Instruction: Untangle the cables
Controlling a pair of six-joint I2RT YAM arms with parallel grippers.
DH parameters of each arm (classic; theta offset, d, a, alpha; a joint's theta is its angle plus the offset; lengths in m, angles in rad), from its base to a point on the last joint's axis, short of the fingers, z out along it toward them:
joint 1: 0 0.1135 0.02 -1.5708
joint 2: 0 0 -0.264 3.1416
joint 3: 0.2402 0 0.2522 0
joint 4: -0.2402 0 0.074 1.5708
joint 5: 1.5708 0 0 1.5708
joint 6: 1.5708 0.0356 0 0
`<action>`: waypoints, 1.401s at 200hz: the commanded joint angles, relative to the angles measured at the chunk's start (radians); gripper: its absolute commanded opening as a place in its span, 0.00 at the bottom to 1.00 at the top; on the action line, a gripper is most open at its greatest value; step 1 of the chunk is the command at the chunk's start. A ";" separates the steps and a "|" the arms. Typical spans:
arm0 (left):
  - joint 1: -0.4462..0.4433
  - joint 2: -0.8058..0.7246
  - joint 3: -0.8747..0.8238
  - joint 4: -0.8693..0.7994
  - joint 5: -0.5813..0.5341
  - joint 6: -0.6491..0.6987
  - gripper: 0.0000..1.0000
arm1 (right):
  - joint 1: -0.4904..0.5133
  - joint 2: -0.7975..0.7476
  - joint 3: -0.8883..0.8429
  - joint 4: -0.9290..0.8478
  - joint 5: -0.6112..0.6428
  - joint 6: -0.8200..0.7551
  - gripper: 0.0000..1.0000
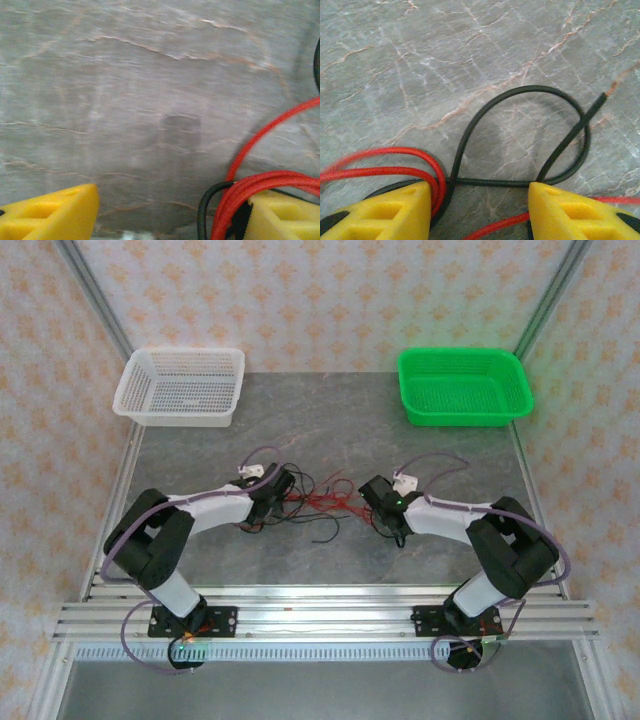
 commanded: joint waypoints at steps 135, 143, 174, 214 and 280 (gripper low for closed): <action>0.011 -0.136 -0.053 0.087 0.187 0.089 0.73 | 0.136 -0.130 0.329 -0.112 -0.268 -0.087 0.74; 0.011 -0.136 -0.053 0.080 0.177 0.088 0.73 | 0.157 -0.094 0.356 -0.112 -0.268 -0.087 0.76; 0.011 -0.128 -0.057 0.050 0.128 0.083 0.73 | 0.213 0.074 0.461 -0.114 -0.258 -0.093 0.84; 0.013 -0.099 -0.068 0.050 0.089 0.066 0.73 | 0.265 0.296 0.599 -0.137 -0.215 -0.106 0.90; 0.031 -0.030 -0.125 0.124 0.080 0.041 0.73 | 0.280 0.505 0.678 -0.211 -0.084 -0.090 0.90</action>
